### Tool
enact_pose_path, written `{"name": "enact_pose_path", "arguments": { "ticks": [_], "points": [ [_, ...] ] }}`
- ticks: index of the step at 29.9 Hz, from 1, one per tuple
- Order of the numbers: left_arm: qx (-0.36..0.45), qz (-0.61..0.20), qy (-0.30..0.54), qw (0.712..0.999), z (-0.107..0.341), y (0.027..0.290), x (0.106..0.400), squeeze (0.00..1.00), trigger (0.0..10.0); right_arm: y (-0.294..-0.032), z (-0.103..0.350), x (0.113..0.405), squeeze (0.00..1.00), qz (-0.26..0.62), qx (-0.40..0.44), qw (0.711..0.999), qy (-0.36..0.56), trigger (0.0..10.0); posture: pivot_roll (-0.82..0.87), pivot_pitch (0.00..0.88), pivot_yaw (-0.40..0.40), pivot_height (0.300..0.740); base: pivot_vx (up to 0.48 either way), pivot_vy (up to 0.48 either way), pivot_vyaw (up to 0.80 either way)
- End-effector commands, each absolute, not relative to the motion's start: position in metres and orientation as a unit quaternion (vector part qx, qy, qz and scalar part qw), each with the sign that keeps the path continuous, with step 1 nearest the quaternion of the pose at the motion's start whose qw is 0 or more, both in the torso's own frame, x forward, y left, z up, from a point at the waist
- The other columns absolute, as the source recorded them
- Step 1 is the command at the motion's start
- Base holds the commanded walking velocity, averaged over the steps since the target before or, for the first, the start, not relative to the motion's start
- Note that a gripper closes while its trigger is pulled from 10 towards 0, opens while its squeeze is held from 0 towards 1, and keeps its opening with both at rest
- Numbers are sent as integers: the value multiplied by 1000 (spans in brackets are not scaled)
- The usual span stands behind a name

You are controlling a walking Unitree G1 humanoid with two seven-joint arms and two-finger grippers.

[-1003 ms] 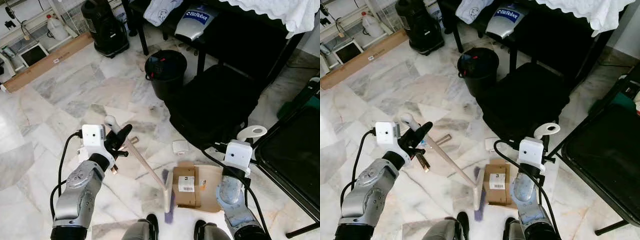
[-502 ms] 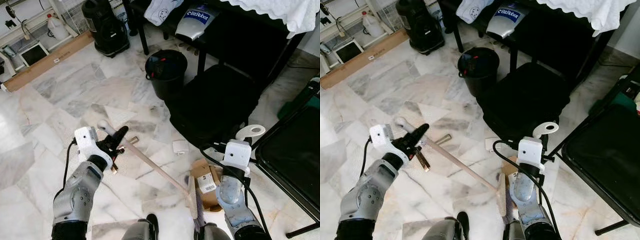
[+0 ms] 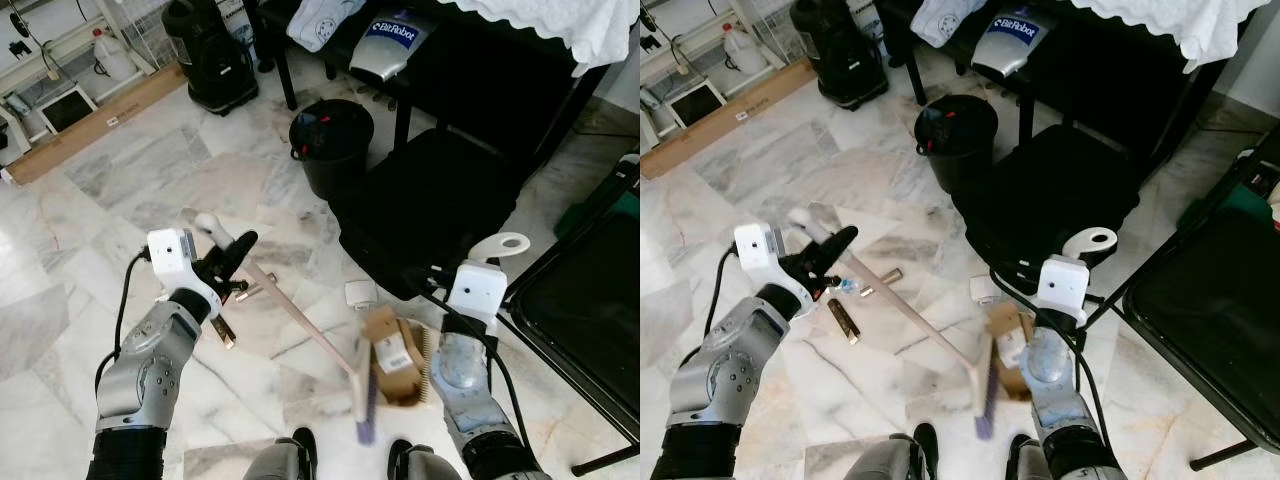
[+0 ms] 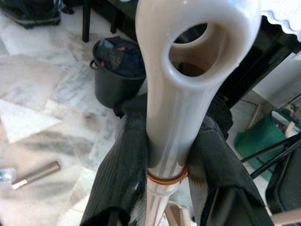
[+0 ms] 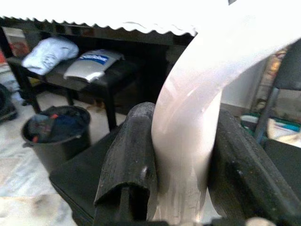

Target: Sweep floor

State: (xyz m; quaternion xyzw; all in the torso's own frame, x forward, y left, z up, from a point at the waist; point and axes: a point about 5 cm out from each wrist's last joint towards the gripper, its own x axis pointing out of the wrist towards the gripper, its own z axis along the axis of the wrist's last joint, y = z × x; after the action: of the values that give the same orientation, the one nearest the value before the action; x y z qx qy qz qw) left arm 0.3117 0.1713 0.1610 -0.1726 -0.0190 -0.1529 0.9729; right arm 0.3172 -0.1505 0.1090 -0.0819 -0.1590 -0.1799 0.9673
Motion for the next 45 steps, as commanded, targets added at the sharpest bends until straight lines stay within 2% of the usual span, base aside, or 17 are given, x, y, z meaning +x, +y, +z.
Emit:
{"name": "enact_pose_path", "arguments": {
  "ticks": [1,11,15,24,31,45],
  "points": [
    [-166,-168,-46,971,171,171,310,0,10000,-140,111,318,0,-161,-68,971,-166,10000,159,184,142,740,0,0,0],
    [-147,-155,-84,973,185,172,313,0,10000,-140,111,316,0,-148,-60,973,-168,10000,147,136,123,740,0,0,0],
    [-86,-101,-130,983,195,176,315,0,10000,-139,121,321,0,-141,-57,972,-180,10000,122,110,114,740,0,0,0],
    [-25,-79,-182,980,208,170,318,0,10000,-142,132,330,0,-140,-44,972,-186,10000,109,69,98,740,0,0,0],
    [44,-65,-188,979,190,161,318,0,10000,-140,136,332,0,-133,-47,972,-187,10000,78,54,88,740,0,0,0],
    [22,-61,-188,980,171,136,319,0,10000,-144,142,326,0,-127,-28,973,-192,10000,36,15,81,740,0,0,0]
  ]
}}
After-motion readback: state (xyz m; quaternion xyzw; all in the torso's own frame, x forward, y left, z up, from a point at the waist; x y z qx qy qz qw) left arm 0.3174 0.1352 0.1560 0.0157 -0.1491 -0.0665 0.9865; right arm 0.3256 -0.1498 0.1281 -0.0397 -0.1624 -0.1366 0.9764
